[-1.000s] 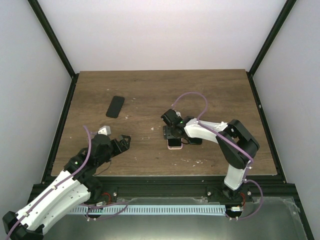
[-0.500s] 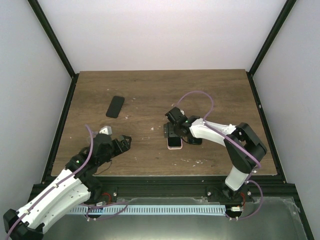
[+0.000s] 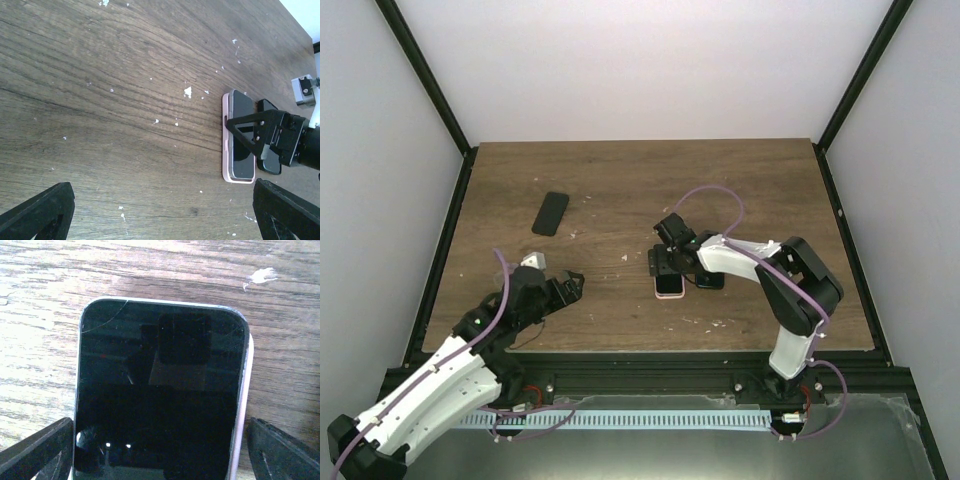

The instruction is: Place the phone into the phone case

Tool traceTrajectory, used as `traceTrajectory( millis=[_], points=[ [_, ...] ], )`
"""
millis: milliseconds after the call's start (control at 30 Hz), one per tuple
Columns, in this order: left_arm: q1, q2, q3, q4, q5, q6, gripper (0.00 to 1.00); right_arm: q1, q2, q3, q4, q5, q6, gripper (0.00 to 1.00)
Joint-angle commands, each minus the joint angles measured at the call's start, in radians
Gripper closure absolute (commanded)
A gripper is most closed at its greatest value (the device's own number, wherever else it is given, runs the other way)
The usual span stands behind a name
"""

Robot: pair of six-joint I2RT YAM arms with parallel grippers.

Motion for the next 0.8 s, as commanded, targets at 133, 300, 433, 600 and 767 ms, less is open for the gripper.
traceTrajectory(
  millis=[133,300,433,600,767],
  points=[
    [0.001,0.014,0.009,0.017,0.003,0.007,0.01,-0.005,-0.023,-0.056,0.039,-0.066,-0.024,0.2],
    [0.002,0.037,0.003,0.034,0.017,0.003,0.02,0.047,-0.045,-0.087,0.031,-0.077,0.023,0.23],
    [0.007,0.072,-0.002,0.068,0.065,0.0,0.04,0.111,-0.048,-0.093,0.026,-0.099,0.08,0.24],
    [0.027,0.168,-0.018,0.133,0.175,-0.006,0.14,0.192,-0.052,-0.093,0.075,-0.189,0.16,0.21],
    [0.029,0.257,-0.027,0.21,0.261,-0.006,0.26,0.198,-0.111,-0.141,0.144,-0.271,0.15,0.11]
  ],
)
